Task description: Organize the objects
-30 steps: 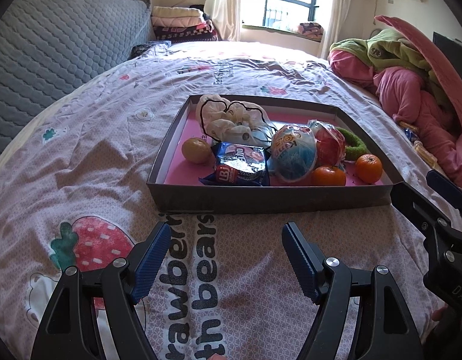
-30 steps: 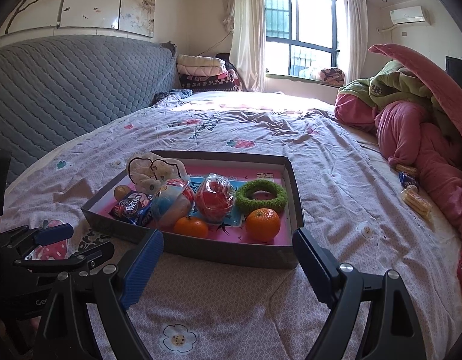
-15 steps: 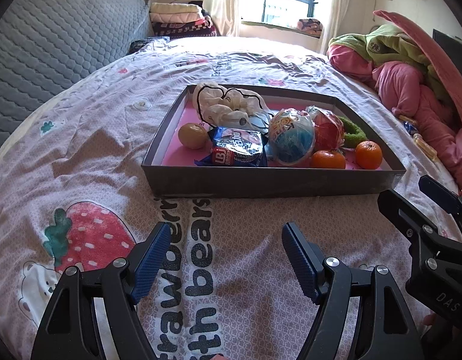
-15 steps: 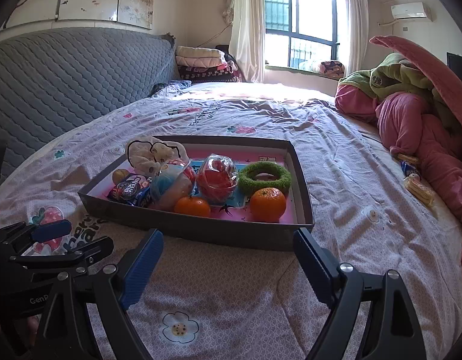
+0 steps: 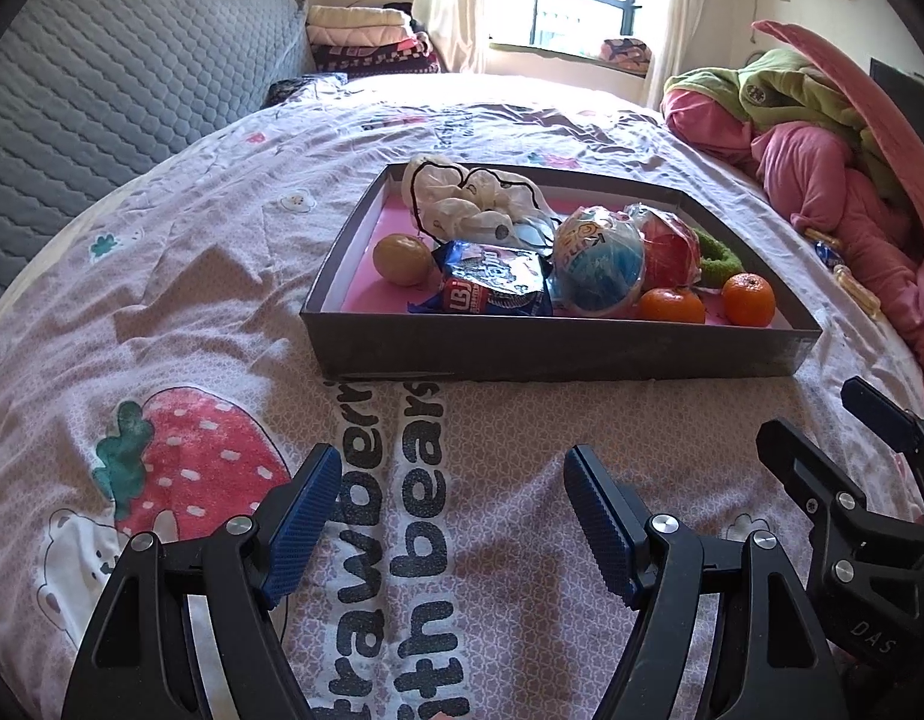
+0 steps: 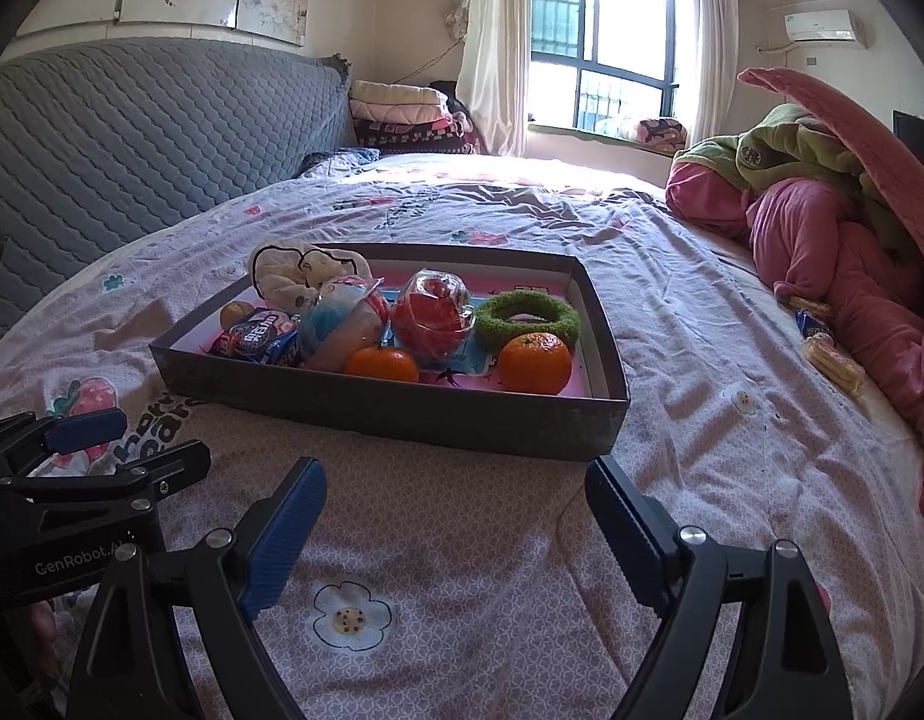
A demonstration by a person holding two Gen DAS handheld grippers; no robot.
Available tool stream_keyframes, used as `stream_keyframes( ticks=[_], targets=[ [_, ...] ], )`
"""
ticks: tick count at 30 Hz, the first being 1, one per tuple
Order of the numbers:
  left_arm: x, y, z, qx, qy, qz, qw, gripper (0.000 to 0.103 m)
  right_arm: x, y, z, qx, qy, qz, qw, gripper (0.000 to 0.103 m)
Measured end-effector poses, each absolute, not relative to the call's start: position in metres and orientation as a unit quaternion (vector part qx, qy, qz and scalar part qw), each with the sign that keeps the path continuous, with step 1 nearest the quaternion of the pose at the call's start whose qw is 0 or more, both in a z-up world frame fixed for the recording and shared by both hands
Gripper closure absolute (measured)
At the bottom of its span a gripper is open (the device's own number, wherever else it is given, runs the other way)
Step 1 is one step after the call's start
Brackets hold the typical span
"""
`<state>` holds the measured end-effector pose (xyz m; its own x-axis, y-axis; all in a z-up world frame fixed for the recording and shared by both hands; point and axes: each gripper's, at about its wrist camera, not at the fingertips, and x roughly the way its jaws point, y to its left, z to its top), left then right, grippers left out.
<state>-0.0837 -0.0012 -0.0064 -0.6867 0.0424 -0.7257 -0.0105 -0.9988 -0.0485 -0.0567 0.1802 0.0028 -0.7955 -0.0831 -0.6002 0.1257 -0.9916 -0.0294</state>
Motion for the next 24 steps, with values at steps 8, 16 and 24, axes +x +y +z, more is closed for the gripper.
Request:
stream_keyframes(
  ticks=[8, 16, 24],
  targets=[
    [-0.082, 0.001, -0.007, -0.394, -0.015, 0.919, 0.014, 0.025, -0.054, 0.183, 0.004, 0.303, 0.033, -0.951, 0.046, 0.015],
    [-0.08, 0.004, -0.01, -0.394, -0.009, 0.919, 0.017, 0.025, -0.055, 0.183, 0.001, 0.309, 0.032, -0.949, 0.049, 0.015],
    [-0.08, 0.002, -0.013, -0.396, -0.011, 0.918, 0.015, 0.025, -0.054, 0.184, -0.006, 0.315, 0.024, -0.948, 0.046, 0.015]
  ],
)
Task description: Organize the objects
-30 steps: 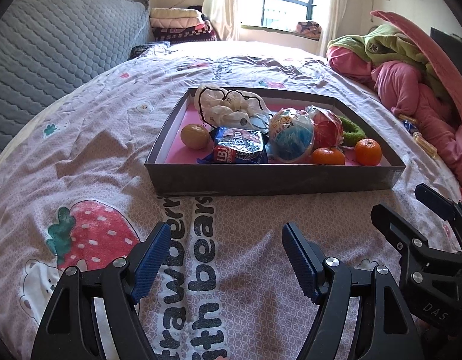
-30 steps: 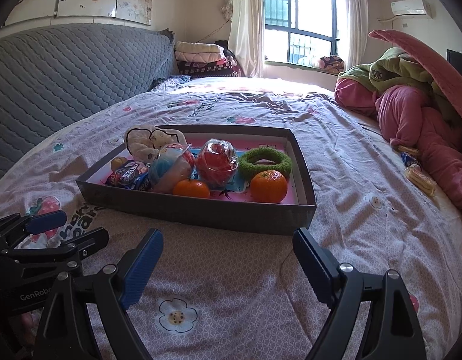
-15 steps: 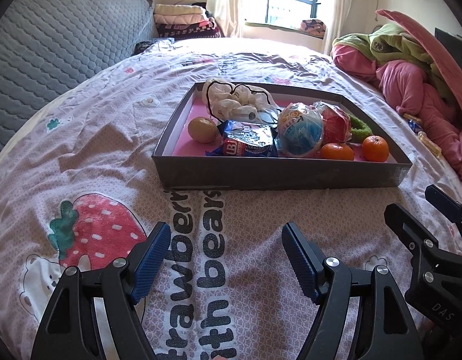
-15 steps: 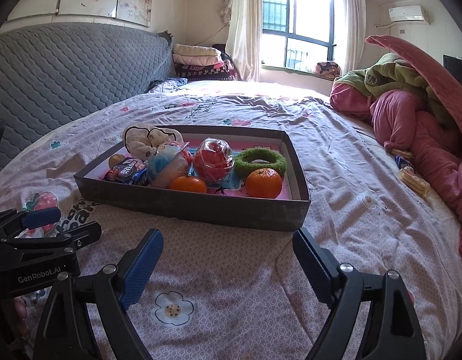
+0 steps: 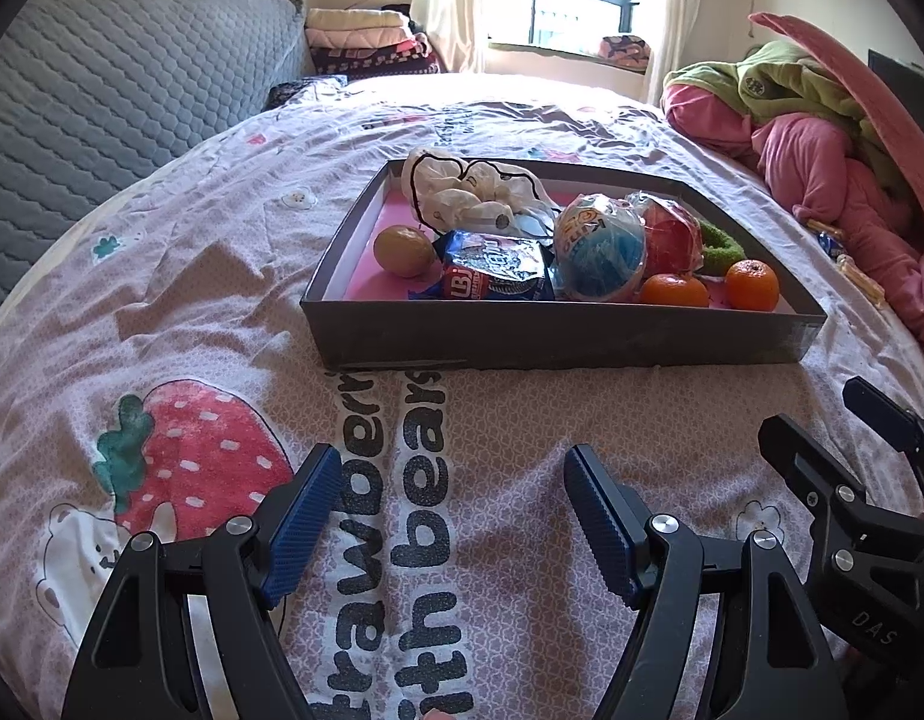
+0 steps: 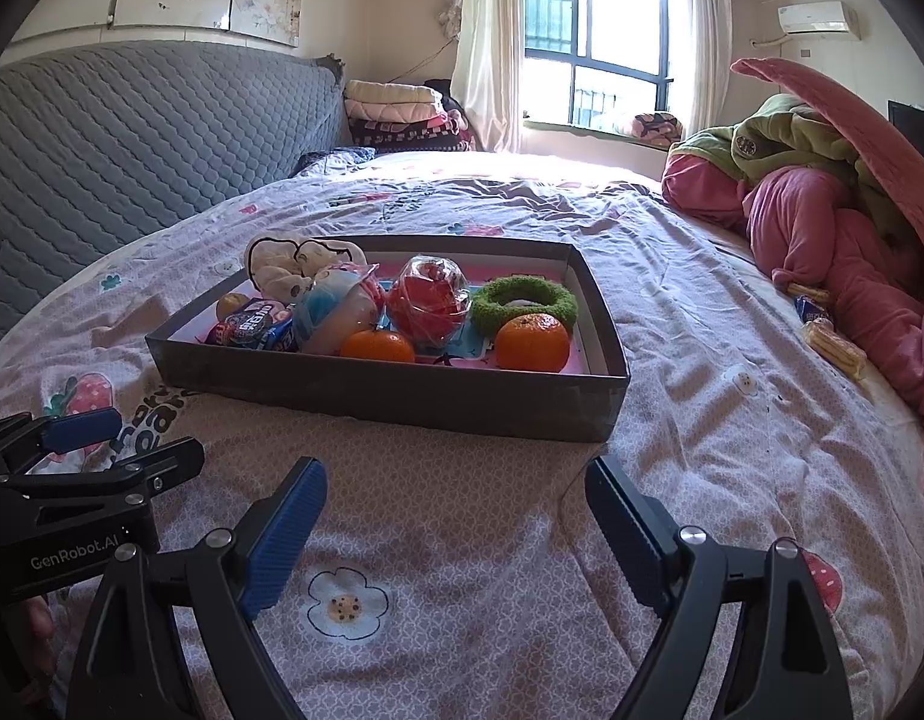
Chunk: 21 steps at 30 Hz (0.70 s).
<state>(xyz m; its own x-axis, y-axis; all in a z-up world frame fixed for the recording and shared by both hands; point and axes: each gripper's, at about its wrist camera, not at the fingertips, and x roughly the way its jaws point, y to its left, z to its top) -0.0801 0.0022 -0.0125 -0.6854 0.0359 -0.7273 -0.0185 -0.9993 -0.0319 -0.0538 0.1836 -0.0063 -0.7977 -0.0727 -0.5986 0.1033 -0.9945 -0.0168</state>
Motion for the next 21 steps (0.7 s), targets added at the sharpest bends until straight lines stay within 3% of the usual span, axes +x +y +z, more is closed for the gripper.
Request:
stream_keyframes(
  ticks=[21],
  targets=[
    [-0.0792, 0.005, -0.0182, -0.393, -0.003, 0.919, 0.016, 0.025, -0.0523, 0.1862, -0.0109, 0.317, 0.019, -0.947, 0.051, 0.015]
  ],
)
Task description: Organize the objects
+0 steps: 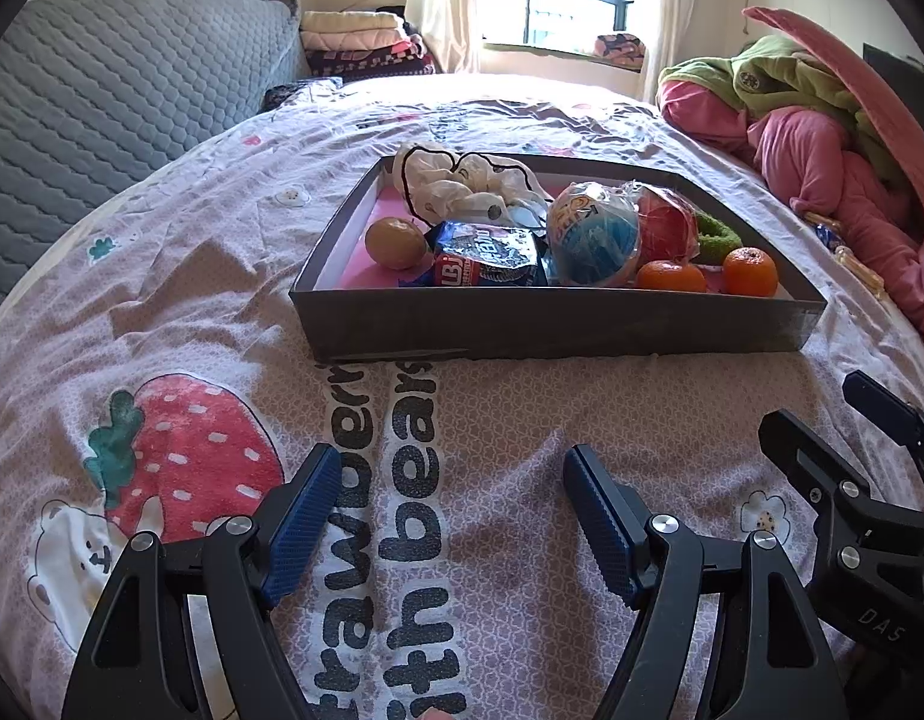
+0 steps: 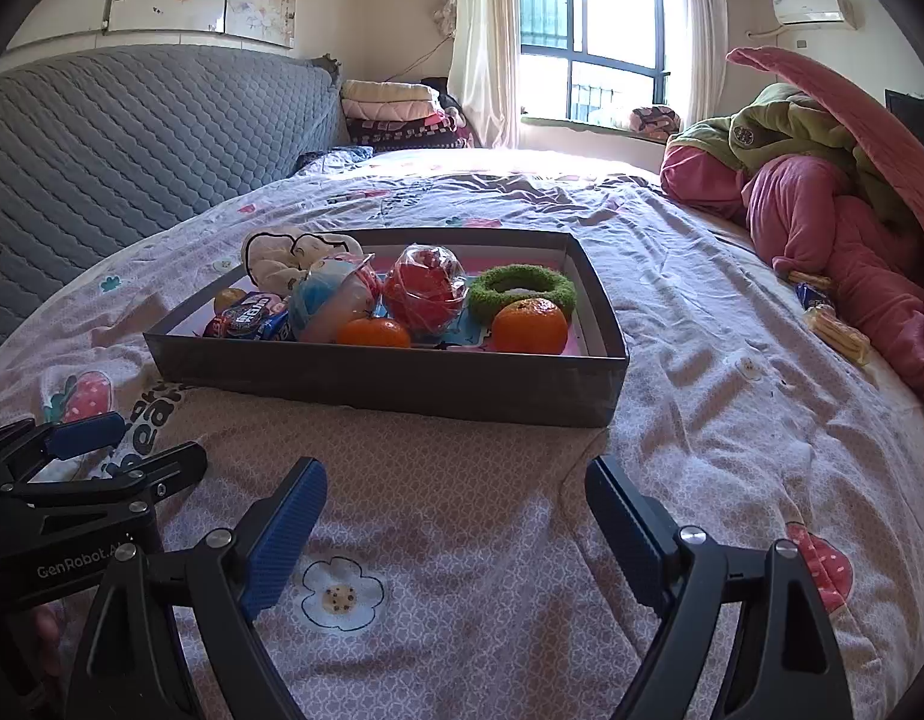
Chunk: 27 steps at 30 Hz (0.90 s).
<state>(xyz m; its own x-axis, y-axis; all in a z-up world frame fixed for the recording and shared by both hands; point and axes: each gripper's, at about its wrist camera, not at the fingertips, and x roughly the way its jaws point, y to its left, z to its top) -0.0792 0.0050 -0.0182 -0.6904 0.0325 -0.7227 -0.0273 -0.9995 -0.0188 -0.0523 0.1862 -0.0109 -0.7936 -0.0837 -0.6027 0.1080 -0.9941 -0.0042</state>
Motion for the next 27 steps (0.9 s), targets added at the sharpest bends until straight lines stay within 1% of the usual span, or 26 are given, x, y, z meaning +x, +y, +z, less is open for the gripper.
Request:
stream_keyframes(
  ticks=[27],
  targets=[
    [-0.0822, 0.0043, -0.0227, -0.4, -0.014, 0.916, 0.017, 0.025, -0.0562, 0.183, -0.0197, 0.337, 0.026, -0.94, 0.051, 0.015]
  ],
)
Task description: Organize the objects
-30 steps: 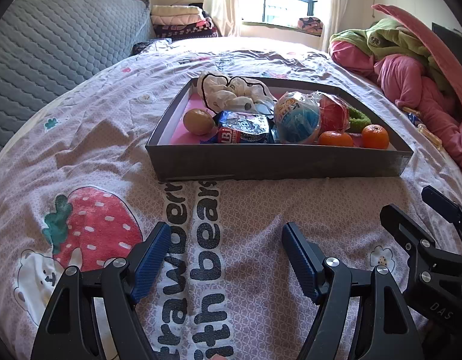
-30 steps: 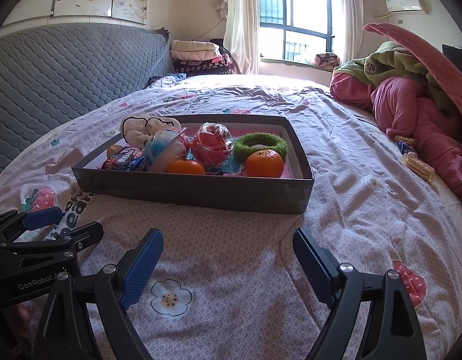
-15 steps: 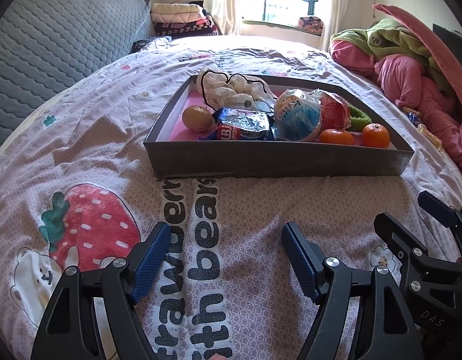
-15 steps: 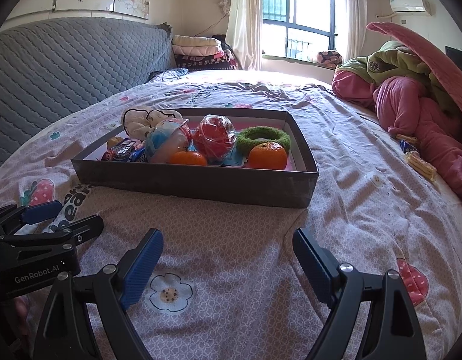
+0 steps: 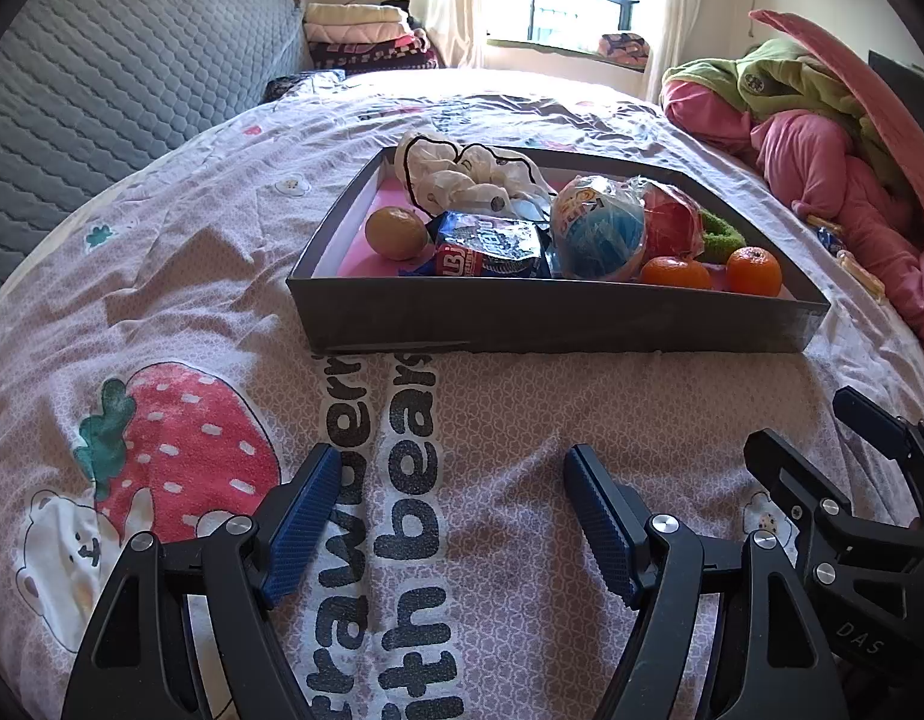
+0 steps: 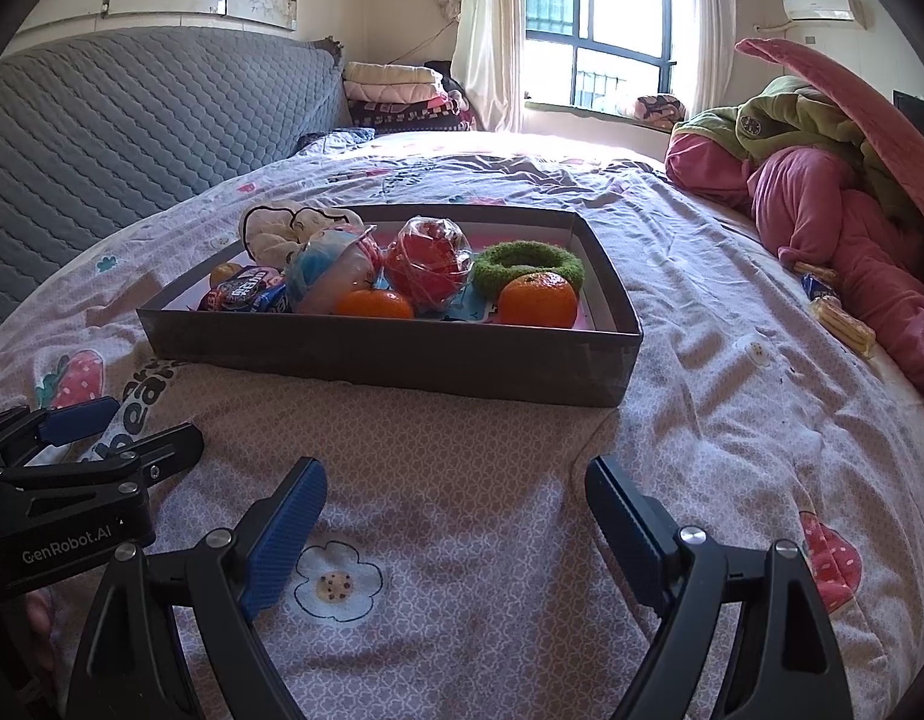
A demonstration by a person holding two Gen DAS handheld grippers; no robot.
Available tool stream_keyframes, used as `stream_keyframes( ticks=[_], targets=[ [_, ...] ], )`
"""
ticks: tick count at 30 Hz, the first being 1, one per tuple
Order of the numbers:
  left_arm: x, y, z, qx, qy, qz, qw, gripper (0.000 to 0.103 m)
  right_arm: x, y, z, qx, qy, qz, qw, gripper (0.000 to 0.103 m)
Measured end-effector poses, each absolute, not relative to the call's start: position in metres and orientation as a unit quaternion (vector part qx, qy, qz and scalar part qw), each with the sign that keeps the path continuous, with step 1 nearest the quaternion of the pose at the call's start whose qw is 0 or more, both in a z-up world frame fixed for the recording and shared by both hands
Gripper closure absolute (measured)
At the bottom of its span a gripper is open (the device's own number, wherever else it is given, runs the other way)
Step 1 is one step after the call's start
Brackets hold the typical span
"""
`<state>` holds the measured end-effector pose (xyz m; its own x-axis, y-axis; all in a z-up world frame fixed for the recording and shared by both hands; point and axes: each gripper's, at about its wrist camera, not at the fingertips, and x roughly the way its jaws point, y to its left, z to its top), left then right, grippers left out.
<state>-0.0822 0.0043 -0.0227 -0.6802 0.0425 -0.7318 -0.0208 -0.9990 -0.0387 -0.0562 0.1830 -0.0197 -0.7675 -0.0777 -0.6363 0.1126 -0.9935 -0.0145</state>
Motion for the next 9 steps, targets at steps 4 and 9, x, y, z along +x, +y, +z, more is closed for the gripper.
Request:
stream_keyframes(
  ticks=[4, 9],
  targets=[
    [-0.0824, 0.0041, -0.023, -0.4, -0.013, 0.916, 0.017, 0.025, -0.0567, 0.1837, -0.0206, 0.339, 0.026, -0.939, 0.05, 0.015],
    [-0.083, 0.0033, -0.0243, -0.399, -0.017, 0.917, 0.019, 0.025, -0.0582, 0.1837, -0.022, 0.342, 0.026, -0.938, 0.049, 0.015]
  ],
)
